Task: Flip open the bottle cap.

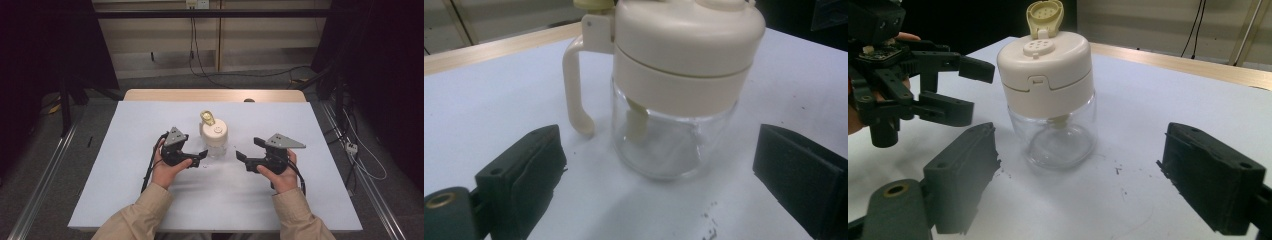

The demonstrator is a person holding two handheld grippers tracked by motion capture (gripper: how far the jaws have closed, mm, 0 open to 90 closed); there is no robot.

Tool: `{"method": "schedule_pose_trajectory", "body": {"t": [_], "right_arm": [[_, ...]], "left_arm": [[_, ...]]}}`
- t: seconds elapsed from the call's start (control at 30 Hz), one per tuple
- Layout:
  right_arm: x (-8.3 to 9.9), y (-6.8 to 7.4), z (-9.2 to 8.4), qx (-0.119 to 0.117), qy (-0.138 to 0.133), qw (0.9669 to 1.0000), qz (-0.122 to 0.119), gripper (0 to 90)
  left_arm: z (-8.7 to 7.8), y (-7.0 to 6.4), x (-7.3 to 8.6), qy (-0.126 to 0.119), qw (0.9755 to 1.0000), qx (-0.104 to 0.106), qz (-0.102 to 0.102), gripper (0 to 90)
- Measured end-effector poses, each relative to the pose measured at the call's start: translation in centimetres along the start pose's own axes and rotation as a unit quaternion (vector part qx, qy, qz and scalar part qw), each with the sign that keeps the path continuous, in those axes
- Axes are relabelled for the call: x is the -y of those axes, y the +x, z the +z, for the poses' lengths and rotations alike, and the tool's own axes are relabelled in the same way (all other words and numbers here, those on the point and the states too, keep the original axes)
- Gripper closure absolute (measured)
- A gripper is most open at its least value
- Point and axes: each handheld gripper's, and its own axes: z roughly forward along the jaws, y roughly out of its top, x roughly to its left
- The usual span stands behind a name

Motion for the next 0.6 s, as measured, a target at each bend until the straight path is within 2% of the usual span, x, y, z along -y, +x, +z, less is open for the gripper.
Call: {"method": "schedule_pose_trajectory", "body": {"t": [0.07,0.23,0.27,0.3,0.4,0.6], "right_arm": [[0.3,-0.1,-0.2,0.005,0.001,1.0000,0.000,12.9],[0.9,-0.1,-0.8,0.007,0.005,1.0000,0.000,12.4],[1.0,-0.1,-1.0,0.008,0.007,0.9999,-0.001,12.3],[1.1,-0.1,-1.1,0.009,0.008,0.9999,-0.002,12.2],[1.4,-0.1,-1.6,0.011,0.005,0.9999,-0.001,11.9],[2.0,-0.2,-2.4,0.017,0.006,0.9998,-0.003,11.5]], "left_arm": [[-0.6,0.1,0.4,0.000,1.0000,0.008,-0.003,5.8],[-1.9,0.6,0.9,-0.004,1.0000,0.003,-0.006,5.9],[-2.1,0.8,1.0,-0.002,1.0000,0.002,-0.001,5.9],[-2.3,0.8,1.1,-0.004,1.0000,0.003,-0.007,5.9],[-3.0,1.1,1.3,-0.006,1.0000,0.001,-0.005,5.8],[-4.1,1.7,1.9,-0.011,0.9998,-0.001,-0.017,5.8]]}}
